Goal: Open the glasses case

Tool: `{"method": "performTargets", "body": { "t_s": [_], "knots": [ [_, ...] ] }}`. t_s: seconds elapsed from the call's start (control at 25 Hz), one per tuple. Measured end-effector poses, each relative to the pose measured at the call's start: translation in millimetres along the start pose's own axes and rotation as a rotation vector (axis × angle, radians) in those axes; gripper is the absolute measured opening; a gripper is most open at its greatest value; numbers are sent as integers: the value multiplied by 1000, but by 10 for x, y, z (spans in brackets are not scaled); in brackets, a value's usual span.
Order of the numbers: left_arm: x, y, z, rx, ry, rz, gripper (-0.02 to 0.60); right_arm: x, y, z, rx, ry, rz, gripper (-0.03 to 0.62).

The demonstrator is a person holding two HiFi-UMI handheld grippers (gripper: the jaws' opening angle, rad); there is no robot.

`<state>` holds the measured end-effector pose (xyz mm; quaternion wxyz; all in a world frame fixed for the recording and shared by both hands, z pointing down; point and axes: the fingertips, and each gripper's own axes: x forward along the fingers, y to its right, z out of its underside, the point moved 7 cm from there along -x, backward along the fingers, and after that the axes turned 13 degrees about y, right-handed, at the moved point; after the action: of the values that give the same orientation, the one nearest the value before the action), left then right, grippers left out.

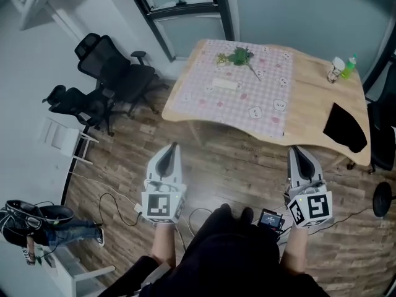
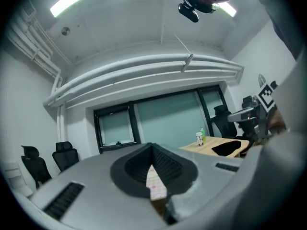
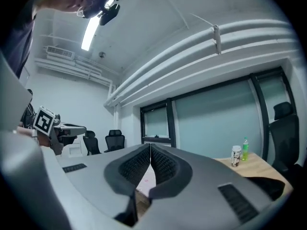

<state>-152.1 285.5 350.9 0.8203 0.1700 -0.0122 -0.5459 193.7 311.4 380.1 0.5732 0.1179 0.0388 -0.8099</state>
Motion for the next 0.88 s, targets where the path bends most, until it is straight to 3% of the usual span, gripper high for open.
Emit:
{"method": "performTargets", "body": {
  "t_s": [0.24, 0.44, 0.56, 0.76, 0.88],
  "knots": [
    [158, 34, 206, -19, -45, -20, -5, 156, 177, 207, 32, -10, 3, 17],
    [692, -109, 497, -23, -51, -16, -5, 694, 379, 430, 16, -39, -2, 17],
    [1164, -317, 774, 9, -66, 21, -5, 1181, 490, 577, -3, -71, -1, 17],
    [2271, -904, 1280, 0, -52, 62, -5, 2282, 755, 772, -50, -82, 19, 17],
    [2950, -1239, 1351, 5, -25, 124, -5, 2854, 1016, 738, -102, -120, 44, 17]
  ]
}}
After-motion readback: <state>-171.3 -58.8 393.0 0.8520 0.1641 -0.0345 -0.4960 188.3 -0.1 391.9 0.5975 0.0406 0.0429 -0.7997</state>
